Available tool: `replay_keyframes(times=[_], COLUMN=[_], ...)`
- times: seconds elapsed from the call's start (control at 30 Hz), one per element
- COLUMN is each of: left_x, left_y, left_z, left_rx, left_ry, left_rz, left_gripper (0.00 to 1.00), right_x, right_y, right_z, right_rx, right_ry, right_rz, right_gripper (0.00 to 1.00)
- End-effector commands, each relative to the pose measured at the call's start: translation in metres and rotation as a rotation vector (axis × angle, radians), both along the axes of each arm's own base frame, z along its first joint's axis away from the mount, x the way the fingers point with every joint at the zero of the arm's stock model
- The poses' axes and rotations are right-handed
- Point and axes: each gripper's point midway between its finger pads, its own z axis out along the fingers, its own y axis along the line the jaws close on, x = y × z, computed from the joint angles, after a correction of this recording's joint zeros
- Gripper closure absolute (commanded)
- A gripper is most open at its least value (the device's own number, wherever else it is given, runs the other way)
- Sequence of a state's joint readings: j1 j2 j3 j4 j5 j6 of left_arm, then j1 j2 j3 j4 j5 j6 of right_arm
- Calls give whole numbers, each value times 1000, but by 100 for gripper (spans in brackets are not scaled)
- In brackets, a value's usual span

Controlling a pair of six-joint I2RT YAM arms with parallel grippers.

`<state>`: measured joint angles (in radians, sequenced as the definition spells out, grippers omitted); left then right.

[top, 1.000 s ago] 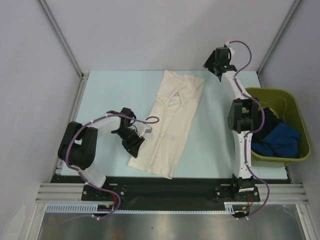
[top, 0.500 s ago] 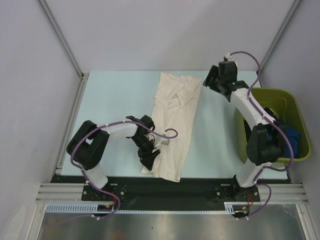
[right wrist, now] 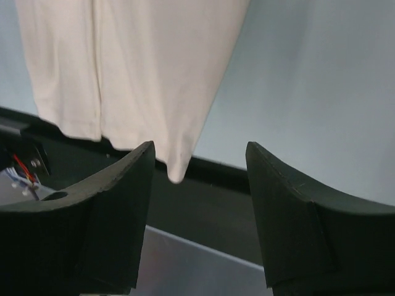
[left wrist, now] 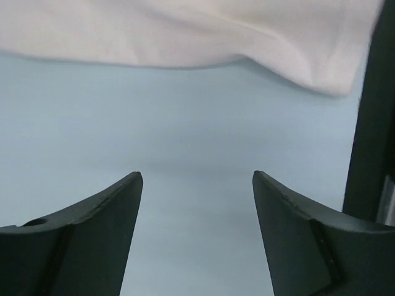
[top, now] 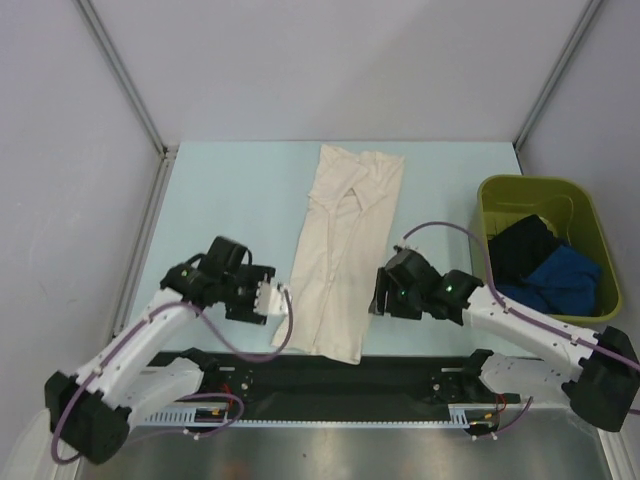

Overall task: Fold and stack the t-shirts
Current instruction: Fold the tshirt

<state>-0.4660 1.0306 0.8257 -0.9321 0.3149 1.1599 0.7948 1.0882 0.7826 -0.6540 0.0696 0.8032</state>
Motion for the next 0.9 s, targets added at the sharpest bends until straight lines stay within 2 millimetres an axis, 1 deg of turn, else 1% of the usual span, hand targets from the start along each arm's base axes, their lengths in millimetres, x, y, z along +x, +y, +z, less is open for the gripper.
replay_keyframes(times=[0.0, 0.03, 0.07, 0.1, 0.13, 0.17, 0.23, 0.3, 0.33, 0.37, 0.4, 0.43, 0.47, 0.5, 0.53, 0.6, 0.63, 0.7, 0.73, 0.77, 0.83, 0.87], left_x=[-14, -20, -25, -31, -44, -53, -64, -66, -65, -65, -66, -68, -70, -73, -75, -71, -70, -72, -74, -75, -70, -67], left_y=[-3, -17, -24, -28, -26, -29, -29, -29, -32, -33, -33, -37, -38, -35, -38, -37, -41, -43, -45, -45, -53, -56], left_z=[-10, -23, -24, -23, -37, -42, -53, -59, -59, -59, -63, -59, -60, -68, -72, -83, -83, -86, -87, -90, -89, -88], left_rx=[94, 62, 31, 10, 18, 13, 8, 9, -2, -1, 9, -3, 2, 33, 49, 97, 94, 103, 107, 118, 112, 109], left_ry=[-298, -365, -401, -440, -415, -400, -357, -332, -323, -311, -269, -240, -210, -162, -149, -124, -127, -96, -88, -79, -93, -96], left_rz=[-467, -589, -642, -686, -748, -785, -798, -785, -759, -750, -743, -720, -722, -730, -732, -713, -715, -724, -726, -725, -705, -699], left_gripper=[21, 18, 17, 15, 15, 15, 15, 16, 18, 18, 19, 20, 21, 22, 22, 23, 23, 23, 22, 22, 24, 27], right_x=[-34, -38, -50, -56, -63, -66, -79, -88, -90, -92, -99, -101, -102, -103, -105, -104, -103, -103, -103, -103, -101, -99], right_y=[21, 25, 34, 40, 47, 56, 64, 69, 71, 69, 70, 69, 69, 66, 61, 59, 61, 62, 64, 59, 55, 54], right_z=[-7, -11, -15, -19, -22, -28, -40, -47, -50, -56, -57, -59, -59, -62, -65, -68, -69, -71, -73, -78, -83, -83], right_rx=[53, 45, 44, 48, 64, 79, 82, 77, 72, 47, 47, 38, 34, 21, 1, -7, 6, 16, 23, 11, -19, -25], right_ry=[63, 71, 78, 88, 112, 130, 174, 188, 198, 204, 233, 242, 248, 255, 264, 263, 260, 264, 274, 285, 288, 287], right_rz=[-46, -55, -6, 16, 37, 50, 93, 137, 147, 156, 186, 194, 199, 199, 195, 184, 181, 173, 160, 146, 131, 128], right_gripper=[35, 35, 35, 36, 36, 36, 37, 38, 38, 39, 39, 39, 40, 41, 41, 43, 44, 45, 47, 50, 53, 60])
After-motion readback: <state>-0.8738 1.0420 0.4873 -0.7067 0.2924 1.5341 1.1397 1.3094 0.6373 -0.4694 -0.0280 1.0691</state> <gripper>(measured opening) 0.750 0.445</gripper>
